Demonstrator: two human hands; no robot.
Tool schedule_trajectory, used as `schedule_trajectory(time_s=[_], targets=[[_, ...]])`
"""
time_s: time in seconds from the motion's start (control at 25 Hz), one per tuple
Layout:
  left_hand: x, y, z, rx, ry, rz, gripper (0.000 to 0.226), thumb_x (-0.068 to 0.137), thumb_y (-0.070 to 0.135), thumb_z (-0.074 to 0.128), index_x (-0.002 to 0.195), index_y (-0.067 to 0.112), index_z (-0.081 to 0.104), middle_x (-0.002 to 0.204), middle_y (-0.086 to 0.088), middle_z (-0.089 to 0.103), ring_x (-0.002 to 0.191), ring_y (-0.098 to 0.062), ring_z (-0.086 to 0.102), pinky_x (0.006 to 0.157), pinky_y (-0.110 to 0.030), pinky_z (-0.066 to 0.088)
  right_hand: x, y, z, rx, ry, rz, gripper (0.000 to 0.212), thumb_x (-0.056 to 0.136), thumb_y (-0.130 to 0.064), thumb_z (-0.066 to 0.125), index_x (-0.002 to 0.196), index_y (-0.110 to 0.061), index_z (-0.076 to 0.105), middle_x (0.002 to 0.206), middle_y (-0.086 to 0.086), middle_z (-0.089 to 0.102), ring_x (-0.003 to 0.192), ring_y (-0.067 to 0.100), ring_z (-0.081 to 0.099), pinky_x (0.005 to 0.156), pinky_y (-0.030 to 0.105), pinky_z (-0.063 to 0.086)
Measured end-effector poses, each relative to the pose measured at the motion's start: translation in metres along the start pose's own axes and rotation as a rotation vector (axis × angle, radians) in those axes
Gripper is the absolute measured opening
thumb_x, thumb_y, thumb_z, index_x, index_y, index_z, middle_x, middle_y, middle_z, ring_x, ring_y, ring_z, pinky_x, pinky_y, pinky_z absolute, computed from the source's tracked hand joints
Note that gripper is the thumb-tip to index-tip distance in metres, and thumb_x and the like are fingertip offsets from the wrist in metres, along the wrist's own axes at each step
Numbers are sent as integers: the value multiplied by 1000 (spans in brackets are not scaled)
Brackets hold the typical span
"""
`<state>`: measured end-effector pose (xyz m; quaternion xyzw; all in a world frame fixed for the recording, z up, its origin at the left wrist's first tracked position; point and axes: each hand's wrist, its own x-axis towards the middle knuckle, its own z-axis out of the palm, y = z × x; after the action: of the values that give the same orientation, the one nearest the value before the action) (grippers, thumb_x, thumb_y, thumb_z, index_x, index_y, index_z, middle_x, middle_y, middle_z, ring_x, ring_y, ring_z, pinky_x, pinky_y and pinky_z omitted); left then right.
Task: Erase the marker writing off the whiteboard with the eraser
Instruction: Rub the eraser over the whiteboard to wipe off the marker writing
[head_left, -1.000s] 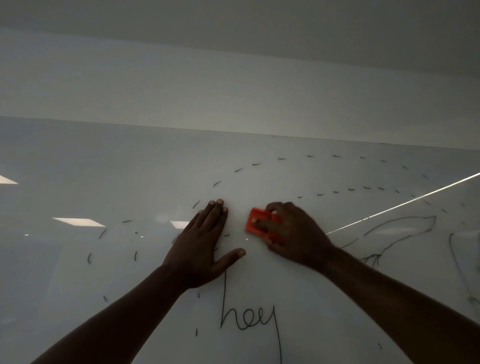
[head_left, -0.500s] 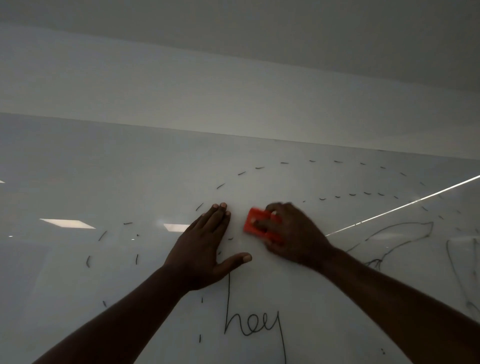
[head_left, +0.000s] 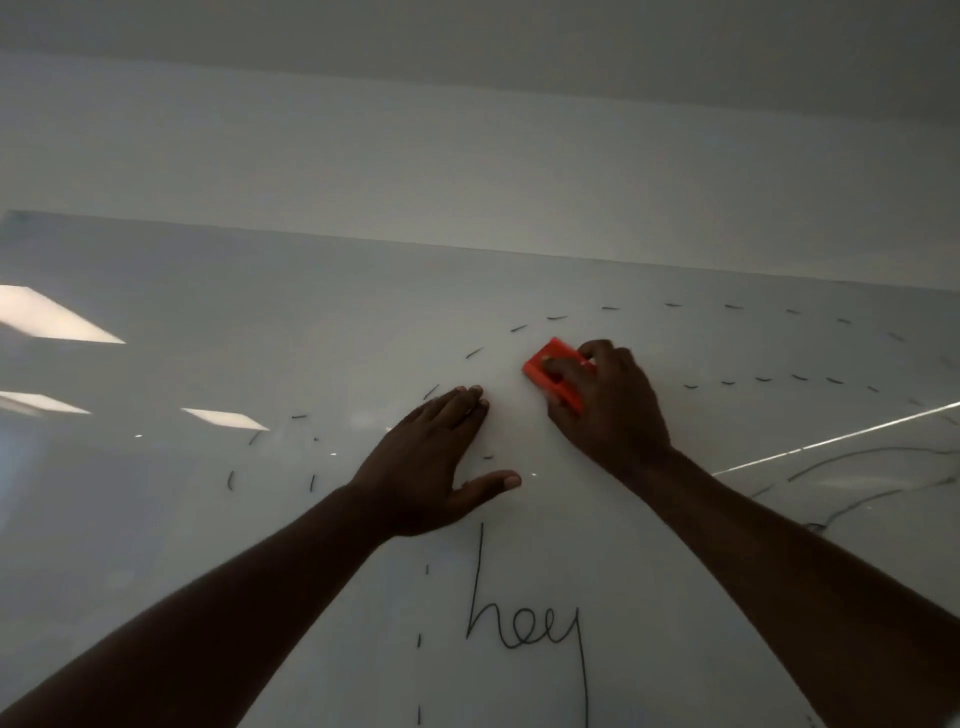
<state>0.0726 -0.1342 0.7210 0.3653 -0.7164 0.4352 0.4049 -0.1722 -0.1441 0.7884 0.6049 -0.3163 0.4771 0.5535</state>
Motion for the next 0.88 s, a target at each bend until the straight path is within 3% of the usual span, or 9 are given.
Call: schedule_trajectory(time_s=[0.16, 0.28, 0.4, 0.44, 0.56, 0.6, 0.76, 0.84, 0.88], targets=[[-29, -52, -21, 90, 267, -147, 78, 99, 64, 30, 155, 11, 42, 164, -12, 36, 153, -28, 32, 123, -47, 32, -9, -41, 17, -51, 100, 298, 43, 91, -35, 59, 131, -19, 55, 120, 16, 51, 103, 36, 51, 83, 46, 49], [-62, -93, -28, 133, 242, -284, 84, 97, 67, 23, 156, 9, 39, 166, -11, 31, 155, -27, 26, 125, -47, 28, -25, -66, 24, -43, 113, 98, 44, 92, -35, 58, 132, -17, 57, 119, 17, 53, 99, 34, 53, 79, 43, 50], [-64, -106, -28, 131, 158, -261, 89, 95, 71, 19, 156, 9, 41, 166, -8, 31, 155, -24, 26, 126, -42, 25, -18, -66, 20, 3, 77, -107, 41, 90, -34, 63, 127, -18, 62, 118, 15, 55, 98, 34, 55, 78, 43, 51], [-60, -109, -30, 113, 174, -242, 86, 96, 68, 23, 152, 8, 47, 163, -10, 38, 152, -25, 34, 124, -40, 28, -12, -66, 20, 9, 61, -72, 41, 90, -34, 64, 127, -18, 62, 118, 15, 55, 98, 35, 55, 79, 44, 50], [-52, -123, -41, 73, 220, -181, 70, 99, 57, 30, 141, 12, 62, 151, -7, 55, 140, -24, 51, 116, -38, 35, -5, -102, 26, 25, 101, 296, 41, 91, -36, 60, 129, -20, 57, 120, 15, 53, 102, 34, 52, 83, 43, 47], [-52, -130, -45, 45, 209, -173, 65, 101, 55, 29, 140, 16, 63, 151, -3, 56, 141, -20, 51, 117, -38, 33, -11, -125, 30, 45, 105, 297, 40, 92, -36, 57, 129, -21, 57, 120, 15, 52, 101, 34, 51, 82, 42, 46], [-65, -154, -51, -101, 163, -219, 52, 105, 44, 29, 144, 27, 58, 156, 12, 48, 148, -6, 37, 120, -29, 21, -33, -160, 40, 90, -4, -357, 41, 89, -38, 53, 125, -20, 62, 118, 17, 57, 96, 36, 55, 77, 43, 48], [-80, -161, -47, -136, 153, -240, 53, 105, 44, 27, 150, 27, 51, 161, 15, 40, 152, -3, 28, 125, -33, 18, -8, -137, 34, 71, -19, -361, 42, 88, -38, 55, 125, -21, 65, 117, 18, 59, 95, 39, 57, 77, 45, 50], [-88, -164, -43, -136, 150, -237, 56, 105, 46, 26, 153, 27, 46, 163, 16, 34, 154, -3, 23, 127, -35, 16, 8, -128, 34, 52, 2, -219, 42, 89, -37, 56, 126, -21, 64, 117, 19, 58, 96, 40, 57, 78, 45, 50]])
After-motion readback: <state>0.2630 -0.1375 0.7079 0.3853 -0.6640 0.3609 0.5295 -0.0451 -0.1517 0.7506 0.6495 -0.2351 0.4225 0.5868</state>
